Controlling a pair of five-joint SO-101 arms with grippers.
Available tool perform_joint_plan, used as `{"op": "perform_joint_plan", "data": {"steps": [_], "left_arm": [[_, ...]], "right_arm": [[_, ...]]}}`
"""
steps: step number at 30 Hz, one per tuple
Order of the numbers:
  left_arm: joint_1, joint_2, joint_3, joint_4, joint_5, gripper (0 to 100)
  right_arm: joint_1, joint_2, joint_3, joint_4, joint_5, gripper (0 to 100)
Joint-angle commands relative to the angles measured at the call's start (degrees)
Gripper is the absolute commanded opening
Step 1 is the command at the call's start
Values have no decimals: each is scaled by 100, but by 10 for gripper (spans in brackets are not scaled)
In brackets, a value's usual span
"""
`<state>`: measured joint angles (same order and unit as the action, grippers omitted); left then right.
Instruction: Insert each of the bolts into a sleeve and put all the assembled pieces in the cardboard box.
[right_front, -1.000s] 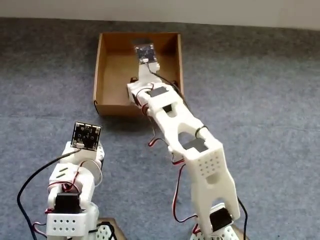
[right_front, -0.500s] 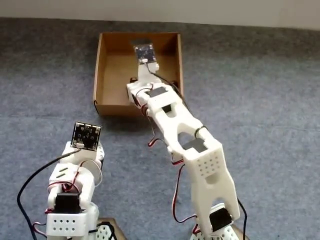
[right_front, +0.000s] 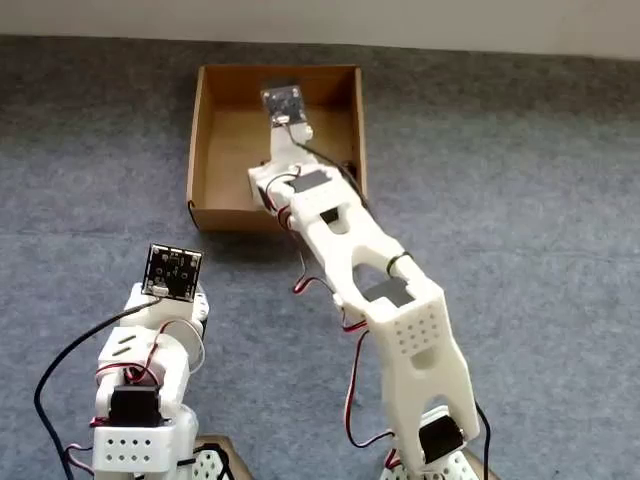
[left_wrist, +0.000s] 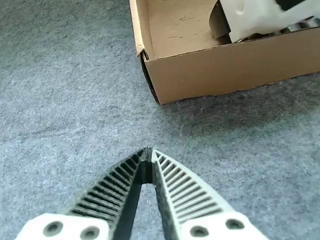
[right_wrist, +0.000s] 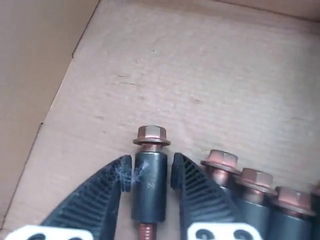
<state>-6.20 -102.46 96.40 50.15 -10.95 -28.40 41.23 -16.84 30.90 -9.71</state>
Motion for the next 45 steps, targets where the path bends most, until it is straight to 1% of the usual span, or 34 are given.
{"op": "perform_joint_plan", "data": {"steps": [1,4,8,10,18,26,30,33,35,40,42,43,45], "left_arm": [[-66,-22,22,-114,-53,10],[-66,-22,22,-114,-53,10],[-66,-22,22,-114,-53,10],[-66,-22,22,-114,-53,10],[-66,-22,22,-114,-53,10],[-57,-22,22,-114,-53,10],[-57,-22,22,-114,-53,10],[-57,-22,22,-114,-53,10],[-66,-22,22,-114,-53,10],[-66,-22,22,-105,-53,9],[-66,-22,22,-105,-53,9],[-66,-22,22,-105,-53,9],[-66,-22,31,-105,-53,9]], "right_arm": [[57,-646,-259,338,-35,140],[66,-1297,-215,673,-35,122],[259,-2237,-207,1288,-35,0],[444,-2651,-198,1666,-35,14],[1042,-4127,-198,3116,-35,5],[1095,-5332,-189,4435,-26,5],[1086,-5763,-4,4901,-35,5],[1059,-6246,787,4857,-35,5],[1059,-6826,1604,4541,-35,5],[1068,-8936,4356,3152,9,5],[1086,-9736,5349,2791,18,5],[1095,-10097,5824,2659,105,5],[1095,-10712,6651,2484,536,5]]}}
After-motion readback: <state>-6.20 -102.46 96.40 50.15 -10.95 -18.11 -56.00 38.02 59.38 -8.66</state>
